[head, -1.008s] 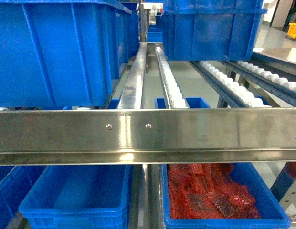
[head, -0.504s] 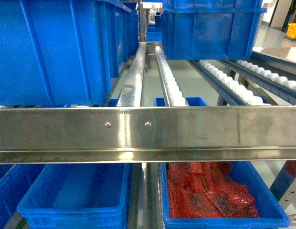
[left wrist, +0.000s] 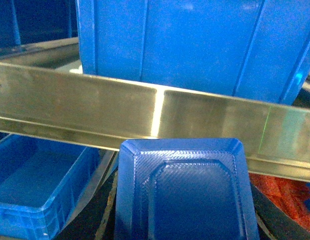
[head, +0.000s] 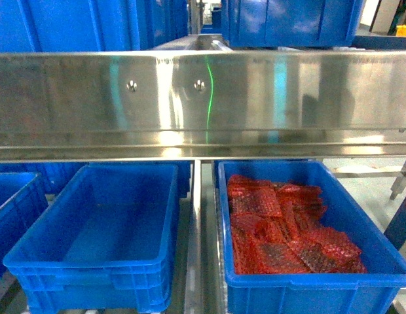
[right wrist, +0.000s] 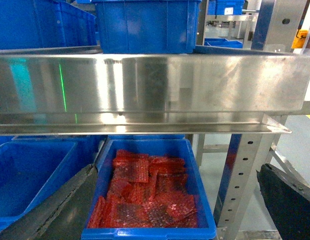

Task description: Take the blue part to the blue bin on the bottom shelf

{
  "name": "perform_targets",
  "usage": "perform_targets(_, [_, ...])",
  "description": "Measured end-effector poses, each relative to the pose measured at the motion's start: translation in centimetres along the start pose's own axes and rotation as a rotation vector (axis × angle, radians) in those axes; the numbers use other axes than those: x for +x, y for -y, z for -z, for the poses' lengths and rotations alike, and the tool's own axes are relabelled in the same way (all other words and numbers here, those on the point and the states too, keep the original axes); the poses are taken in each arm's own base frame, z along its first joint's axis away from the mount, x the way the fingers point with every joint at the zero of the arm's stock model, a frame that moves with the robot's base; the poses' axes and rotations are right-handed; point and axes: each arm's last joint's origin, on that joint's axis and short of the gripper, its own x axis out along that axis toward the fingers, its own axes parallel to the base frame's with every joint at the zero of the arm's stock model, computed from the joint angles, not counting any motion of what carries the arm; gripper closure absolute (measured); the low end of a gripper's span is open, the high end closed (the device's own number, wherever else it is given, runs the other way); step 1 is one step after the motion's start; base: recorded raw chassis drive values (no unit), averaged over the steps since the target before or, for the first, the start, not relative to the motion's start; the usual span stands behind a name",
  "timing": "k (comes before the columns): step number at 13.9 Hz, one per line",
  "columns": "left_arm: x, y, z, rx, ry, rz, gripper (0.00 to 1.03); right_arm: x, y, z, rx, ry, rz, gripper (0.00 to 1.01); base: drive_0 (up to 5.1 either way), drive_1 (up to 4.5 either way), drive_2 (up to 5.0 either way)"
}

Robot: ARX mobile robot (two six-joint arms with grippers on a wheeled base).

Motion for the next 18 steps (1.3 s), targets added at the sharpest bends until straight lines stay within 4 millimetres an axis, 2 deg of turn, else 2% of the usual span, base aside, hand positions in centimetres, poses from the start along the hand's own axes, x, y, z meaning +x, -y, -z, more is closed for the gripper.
perform_targets(18, [0.02,-0.01,0.08,-0.012,-0.004,-0.001,0.6,0.0,0.0,0.01,0.001,-0.002,0.0,0.03,0.0,0.0,0.0])
